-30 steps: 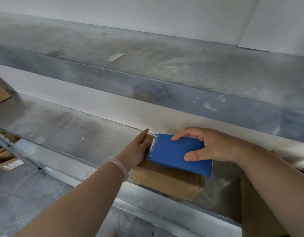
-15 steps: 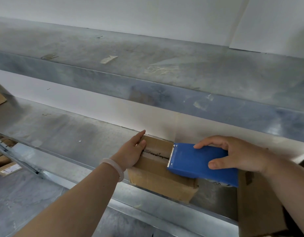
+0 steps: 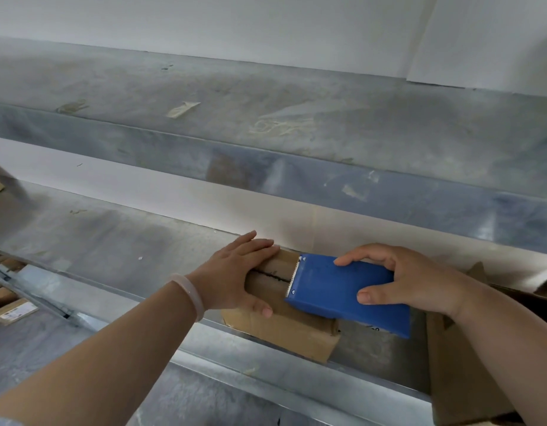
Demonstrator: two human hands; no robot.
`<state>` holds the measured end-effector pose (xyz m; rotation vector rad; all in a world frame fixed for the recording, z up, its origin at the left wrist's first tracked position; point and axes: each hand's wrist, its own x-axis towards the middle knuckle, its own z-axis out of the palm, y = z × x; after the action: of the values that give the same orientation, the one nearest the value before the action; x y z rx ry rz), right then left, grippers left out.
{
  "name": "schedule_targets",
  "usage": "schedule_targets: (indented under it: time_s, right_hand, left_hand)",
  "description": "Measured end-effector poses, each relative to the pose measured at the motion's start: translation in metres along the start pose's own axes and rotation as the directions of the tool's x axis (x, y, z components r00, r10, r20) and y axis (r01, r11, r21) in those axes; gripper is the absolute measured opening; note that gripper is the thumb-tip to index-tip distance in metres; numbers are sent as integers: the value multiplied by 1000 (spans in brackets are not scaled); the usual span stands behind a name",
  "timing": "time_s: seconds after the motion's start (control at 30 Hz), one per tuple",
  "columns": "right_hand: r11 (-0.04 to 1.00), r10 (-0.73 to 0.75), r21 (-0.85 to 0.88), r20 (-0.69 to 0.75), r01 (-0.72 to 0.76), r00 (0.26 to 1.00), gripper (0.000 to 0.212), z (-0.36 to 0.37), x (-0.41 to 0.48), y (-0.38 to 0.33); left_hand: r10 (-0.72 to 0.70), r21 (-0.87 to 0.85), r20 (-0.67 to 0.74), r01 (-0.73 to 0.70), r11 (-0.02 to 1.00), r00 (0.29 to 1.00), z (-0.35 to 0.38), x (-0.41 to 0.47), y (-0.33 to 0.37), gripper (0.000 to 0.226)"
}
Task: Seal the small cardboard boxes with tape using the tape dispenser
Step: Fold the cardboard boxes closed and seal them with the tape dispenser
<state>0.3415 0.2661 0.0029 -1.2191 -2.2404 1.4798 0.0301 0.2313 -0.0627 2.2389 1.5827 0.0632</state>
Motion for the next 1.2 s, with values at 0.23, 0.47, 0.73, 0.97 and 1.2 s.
schedule_targets:
  time_s: [0.23, 0.47, 0.73, 0.97, 1.2]
  right_hand:
    - [1000, -7, 10, 18, 7, 1000, 50, -3, 2, 3]
    - [1000, 21, 7, 46, -21, 999, 52, -11, -4, 8]
    - [998, 61, 11, 51, -62, 997, 75, -28, -25, 17]
    - [991, 132, 4, 87, -132, 987, 77, -24, -25, 18]
    - [993, 83, 79, 4, -83, 997, 52, -1, -18, 14]
  left_hand:
    - [1, -141, -106, -16, 990, 994, 6, 2, -2, 119]
    - [-3, -157, -81, -10, 987, 997, 7, 0, -3, 116]
    - [9, -142, -56, -17, 990, 998, 9, 3, -7, 121]
    - [15, -71, -14, -16, 997, 1000, 9, 4, -10, 120]
    - [38, 98, 18, -40, 994, 999, -10, 3, -27, 113]
